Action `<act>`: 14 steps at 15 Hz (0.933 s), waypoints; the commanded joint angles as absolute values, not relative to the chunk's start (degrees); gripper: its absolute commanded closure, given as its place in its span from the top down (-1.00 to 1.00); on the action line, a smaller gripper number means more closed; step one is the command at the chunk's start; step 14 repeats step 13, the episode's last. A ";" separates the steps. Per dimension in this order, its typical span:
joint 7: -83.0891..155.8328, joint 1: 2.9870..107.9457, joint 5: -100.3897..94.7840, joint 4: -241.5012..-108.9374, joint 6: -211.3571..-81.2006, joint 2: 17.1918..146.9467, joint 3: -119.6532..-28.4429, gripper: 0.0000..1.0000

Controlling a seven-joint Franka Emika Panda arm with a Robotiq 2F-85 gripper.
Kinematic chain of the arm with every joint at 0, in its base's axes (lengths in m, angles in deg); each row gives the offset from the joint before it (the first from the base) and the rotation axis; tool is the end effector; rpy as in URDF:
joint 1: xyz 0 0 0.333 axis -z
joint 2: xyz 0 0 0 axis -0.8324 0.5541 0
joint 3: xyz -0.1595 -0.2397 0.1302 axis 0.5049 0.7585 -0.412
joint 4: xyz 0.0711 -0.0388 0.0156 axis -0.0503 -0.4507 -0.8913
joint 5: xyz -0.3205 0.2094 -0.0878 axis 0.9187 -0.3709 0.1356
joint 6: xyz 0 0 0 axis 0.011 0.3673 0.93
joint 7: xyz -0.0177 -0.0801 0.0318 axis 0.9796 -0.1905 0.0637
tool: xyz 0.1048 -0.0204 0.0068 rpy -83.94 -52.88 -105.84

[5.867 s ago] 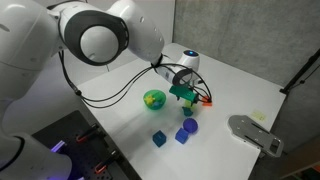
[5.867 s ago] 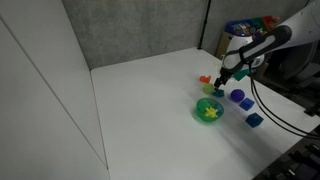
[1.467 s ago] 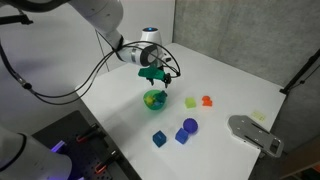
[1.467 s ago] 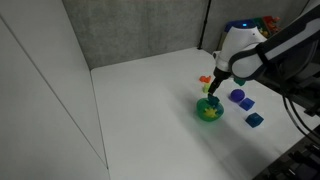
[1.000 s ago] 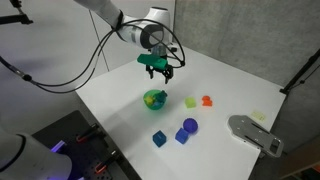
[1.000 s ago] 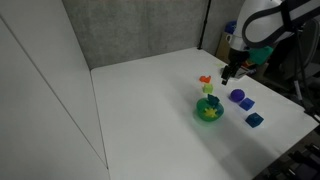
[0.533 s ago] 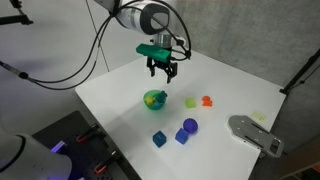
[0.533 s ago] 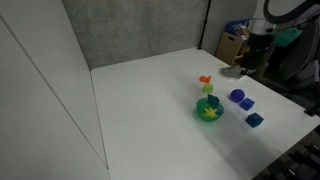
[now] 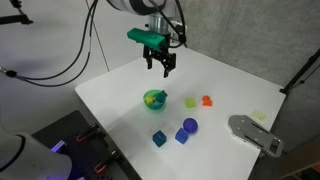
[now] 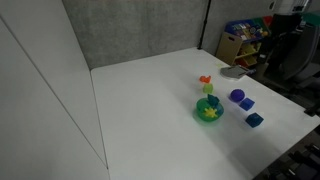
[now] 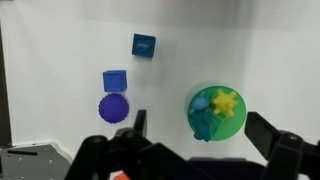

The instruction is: Move the dark green toy from the table to the bowl

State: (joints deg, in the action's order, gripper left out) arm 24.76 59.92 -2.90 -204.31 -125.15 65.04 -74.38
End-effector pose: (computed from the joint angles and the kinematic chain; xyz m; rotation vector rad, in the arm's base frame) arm 0.5196 -0.0689 0.4056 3.1077 0.0304 -0.2102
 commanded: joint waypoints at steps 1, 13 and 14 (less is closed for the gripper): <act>28.14 59.91 -4.13 -206.26 -121.81 57.79 -74.40 1.00; 26.85 60.17 -3.76 -204.60 -112.79 46.18 -72.53 1.00; 26.85 60.17 -3.76 -204.60 -112.79 46.18 -72.53 1.00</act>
